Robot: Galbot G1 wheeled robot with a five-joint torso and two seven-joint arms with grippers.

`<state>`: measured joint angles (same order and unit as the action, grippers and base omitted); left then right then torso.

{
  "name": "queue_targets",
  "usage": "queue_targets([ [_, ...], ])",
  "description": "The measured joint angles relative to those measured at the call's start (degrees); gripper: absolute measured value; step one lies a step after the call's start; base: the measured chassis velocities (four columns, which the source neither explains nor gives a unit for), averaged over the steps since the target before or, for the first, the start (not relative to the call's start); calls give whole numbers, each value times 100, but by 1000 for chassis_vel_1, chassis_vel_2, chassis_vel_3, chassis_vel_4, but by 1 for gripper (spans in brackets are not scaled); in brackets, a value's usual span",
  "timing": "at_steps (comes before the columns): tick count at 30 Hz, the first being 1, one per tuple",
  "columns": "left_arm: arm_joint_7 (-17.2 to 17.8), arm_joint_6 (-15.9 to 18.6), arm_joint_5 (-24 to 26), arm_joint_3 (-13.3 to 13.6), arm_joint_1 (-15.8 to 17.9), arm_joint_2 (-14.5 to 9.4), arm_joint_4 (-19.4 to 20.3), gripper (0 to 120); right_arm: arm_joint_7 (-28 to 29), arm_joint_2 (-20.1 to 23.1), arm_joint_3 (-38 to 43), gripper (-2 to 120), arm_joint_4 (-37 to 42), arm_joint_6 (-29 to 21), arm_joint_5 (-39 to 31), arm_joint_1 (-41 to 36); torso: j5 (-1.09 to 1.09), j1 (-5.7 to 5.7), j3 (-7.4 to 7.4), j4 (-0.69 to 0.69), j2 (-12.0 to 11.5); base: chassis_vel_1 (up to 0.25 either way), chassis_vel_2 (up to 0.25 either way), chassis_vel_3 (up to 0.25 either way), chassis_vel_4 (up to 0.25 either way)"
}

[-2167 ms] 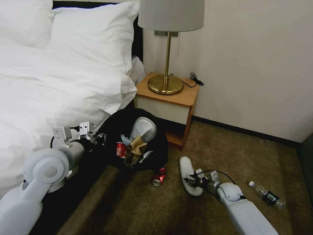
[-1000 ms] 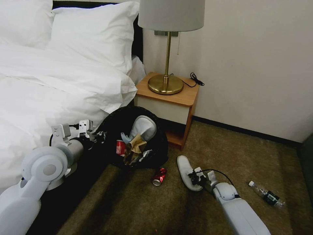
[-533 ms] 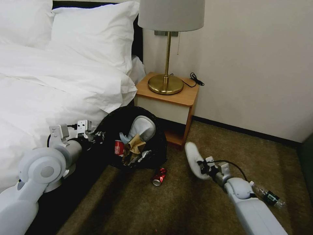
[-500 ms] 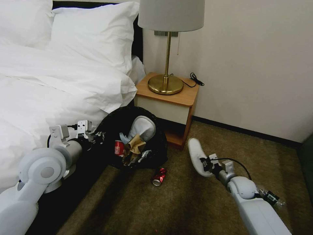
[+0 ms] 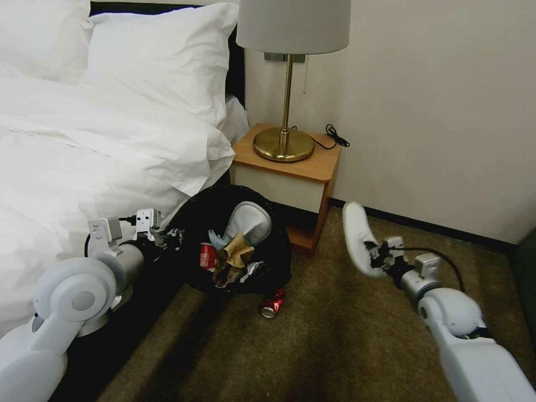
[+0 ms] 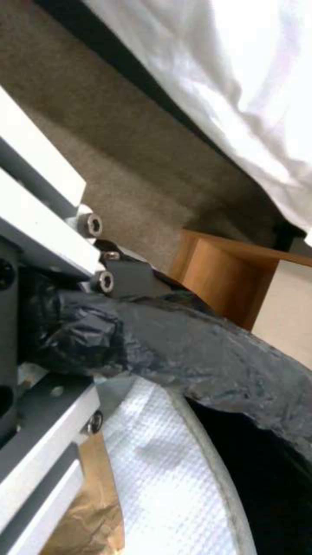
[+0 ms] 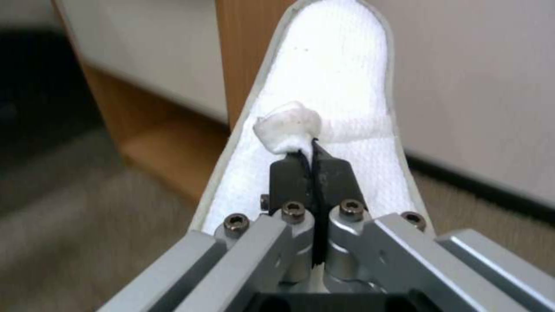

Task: Pick up the trash bin, then pick up the garbage on the floor and place it into the trash bin.

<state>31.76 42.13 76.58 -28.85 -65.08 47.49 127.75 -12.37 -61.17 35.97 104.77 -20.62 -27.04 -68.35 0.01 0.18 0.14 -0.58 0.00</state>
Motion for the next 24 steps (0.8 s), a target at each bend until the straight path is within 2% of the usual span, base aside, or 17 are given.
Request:
queue_targets([
  [5, -1, 0, 28, 94, 34, 44, -98, 2, 218, 187, 36, 0, 452, -63, -624, 206, 0, 0, 0, 0, 0, 0, 0, 0, 0],
  [7, -4, 0, 39, 204, 103, 89, -187, 2, 419, 322, -145, 0, 745, -90, -1299, 534, -2, 0, 0, 0, 0, 0, 0, 0, 0],
  [8, -4, 0, 39, 204, 103, 89, -187, 2, 419, 322, -145, 0, 745, -90, -1299, 534, -2, 0, 0, 0, 0, 0, 0, 0, 0],
  [9, -4, 0, 75, 278, 166, 117, -266, 2, 516, 370, -330, 0, 882, -92, -1766, 780, 2, 0, 1, 1, 0, 0, 0, 0, 0],
  [11, -10, 0, 86, 303, 190, 125, -298, 2, 543, 384, -390, 0, 936, -90, -1921, 870, 2, 0, 0, 2, 0, 0, 0, 0, 0],
  [12, -35, 0, 106, 362, 249, 142, -370, 2, 575, 408, -533, 0, 1046, -85, -2241, 1056, -5, 0, 0, 2, 0, 0, 0, 0, 0],
  [13, -35, 0, 106, 362, 249, 142, -370, 2, 575, 408, -533, 0, 1046, -85, -2241, 1056, -5, 0, 0, 2, 0, 0, 0, 0, 0],
  [15, -45, 0, 167, 485, 375, 158, -537, 2, 587, 456, -786, 0, 1254, -87, -2669, 1327, 0, 0, 1, 2, 0, 0, 0, 0, 0],
  [24, 18, -1, 172, 797, 567, 152, -750, 2, 676, 786, -1574, 0, 2003, -140, -2993, 1431, -1, 0, 0, 0, 0, 0, 0, 0, 0],
])
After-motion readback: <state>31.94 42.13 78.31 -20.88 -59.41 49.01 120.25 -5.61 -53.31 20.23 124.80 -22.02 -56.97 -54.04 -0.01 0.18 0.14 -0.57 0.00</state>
